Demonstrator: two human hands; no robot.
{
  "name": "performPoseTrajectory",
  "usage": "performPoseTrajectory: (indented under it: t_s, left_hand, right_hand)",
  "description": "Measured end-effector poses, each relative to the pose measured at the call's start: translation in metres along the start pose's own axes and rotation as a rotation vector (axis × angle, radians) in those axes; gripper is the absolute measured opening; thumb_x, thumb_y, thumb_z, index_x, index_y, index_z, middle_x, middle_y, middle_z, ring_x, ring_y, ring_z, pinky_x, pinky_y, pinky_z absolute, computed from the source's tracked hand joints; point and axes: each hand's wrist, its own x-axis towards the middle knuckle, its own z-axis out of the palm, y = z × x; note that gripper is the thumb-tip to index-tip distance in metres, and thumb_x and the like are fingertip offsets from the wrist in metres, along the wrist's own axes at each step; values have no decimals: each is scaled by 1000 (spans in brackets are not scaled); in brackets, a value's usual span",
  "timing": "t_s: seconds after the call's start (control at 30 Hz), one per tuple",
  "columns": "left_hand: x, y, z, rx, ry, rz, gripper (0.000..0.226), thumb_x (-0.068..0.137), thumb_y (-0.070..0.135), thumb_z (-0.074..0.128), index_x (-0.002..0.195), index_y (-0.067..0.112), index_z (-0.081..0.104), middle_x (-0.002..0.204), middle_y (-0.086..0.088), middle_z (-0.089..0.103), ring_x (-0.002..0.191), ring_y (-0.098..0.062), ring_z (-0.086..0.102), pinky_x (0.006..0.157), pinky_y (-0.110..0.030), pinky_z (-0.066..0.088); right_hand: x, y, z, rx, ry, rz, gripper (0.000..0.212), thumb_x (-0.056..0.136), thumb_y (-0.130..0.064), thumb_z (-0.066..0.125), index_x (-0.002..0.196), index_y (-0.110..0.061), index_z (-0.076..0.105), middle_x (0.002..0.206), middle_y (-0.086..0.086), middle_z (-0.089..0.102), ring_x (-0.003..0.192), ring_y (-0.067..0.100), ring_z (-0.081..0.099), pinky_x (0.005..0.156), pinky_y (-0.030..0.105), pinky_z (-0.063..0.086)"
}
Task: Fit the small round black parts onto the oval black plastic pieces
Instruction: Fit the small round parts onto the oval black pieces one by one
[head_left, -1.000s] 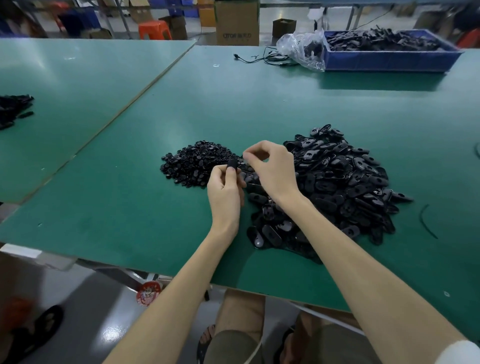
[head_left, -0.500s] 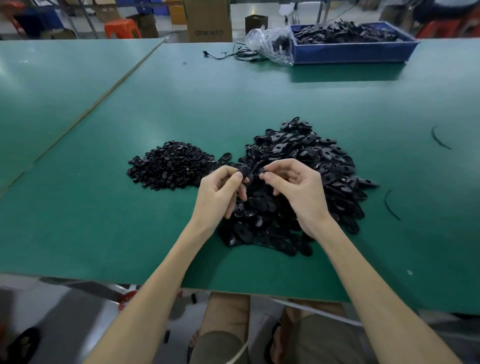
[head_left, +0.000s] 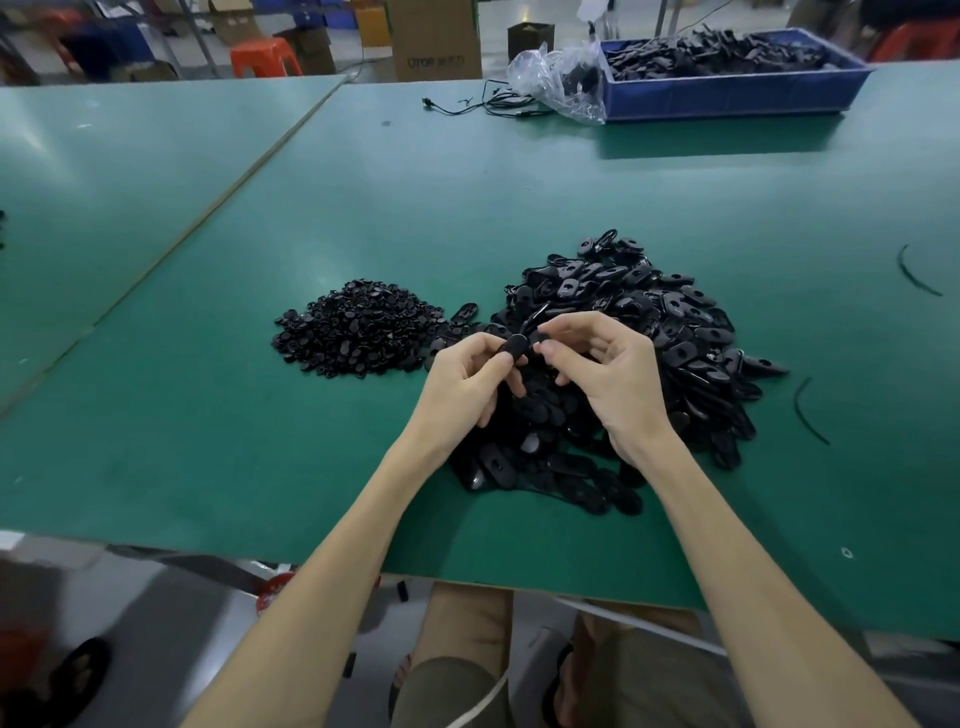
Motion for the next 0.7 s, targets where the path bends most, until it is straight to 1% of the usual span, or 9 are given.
performPoseTrajectory:
  t_s: [0.1, 0.17, 0.3, 0.37, 0.43, 0.57, 0.7]
  left_hand:
    - [0, 1, -1, -30, -8, -1, 22, 101, 5, 50, 110, 11, 69, 83, -4, 76, 37, -10, 40, 37, -14, 30]
    - [0, 2, -2, -45, -15, -11, 26, 102, 5, 48, 115, 13, 69, 91, -5, 78, 37, -12, 42, 34, -16, 28]
    - [-1, 3, -5, -59, -40, -4, 32, 103, 4, 44, 122, 12, 68, 101, -6, 79, 39, -13, 43, 32, -17, 27]
    - [-2, 3, -6, -54, -45, 3, 31, 105, 4, 44, 124, 11, 67, 103, -5, 79, 39, -13, 43, 32, -18, 28]
    - [-3, 2, -6, -34, -54, 5, 28, 106, 7, 45, 125, 11, 65, 104, -5, 79, 38, -13, 43, 32, -19, 28]
    - [-2, 2, -7, -48, -71, -22, 19, 107, 11, 47, 120, 5, 60, 104, -6, 79, 37, -15, 45, 33, -21, 30]
    - [-2, 1, -9, -72, -70, -34, 19, 107, 18, 52, 115, 2, 59, 103, -7, 80, 37, -14, 47, 34, -23, 32]
  right_hand:
    - [0, -5, 2, 11, 21, -20, 18, 91, -3, 77, 97, -19, 80, 92, -1, 80, 76, 8, 68, 64, 21, 55]
    - [1, -9, 3, 5, 30, -25, 18, 92, -4, 76, 96, -21, 82, 93, -2, 80, 74, 7, 67, 63, 21, 54]
    - [-4, -5, 2, -86, 26, -5, 16, 93, -7, 76, 100, -21, 81, 93, -5, 79, 82, 9, 71, 72, 26, 55]
    - [-8, -2, 3, -120, 45, 5, 19, 92, -8, 78, 102, -24, 79, 91, -4, 78, 85, 10, 71, 77, 31, 57]
    - [-10, -1, 4, -120, 70, 1, 17, 91, -10, 79, 100, -25, 78, 91, -5, 78, 87, 11, 72, 80, 33, 59]
    - [-12, -1, 5, -138, 64, -27, 11, 92, -16, 79, 94, -27, 78, 93, -9, 78, 88, 11, 74, 79, 21, 56]
    - [-14, -1, 5, -111, 69, -20, 13, 94, -18, 78, 93, -30, 78, 92, -9, 78, 86, 10, 73, 77, 20, 55]
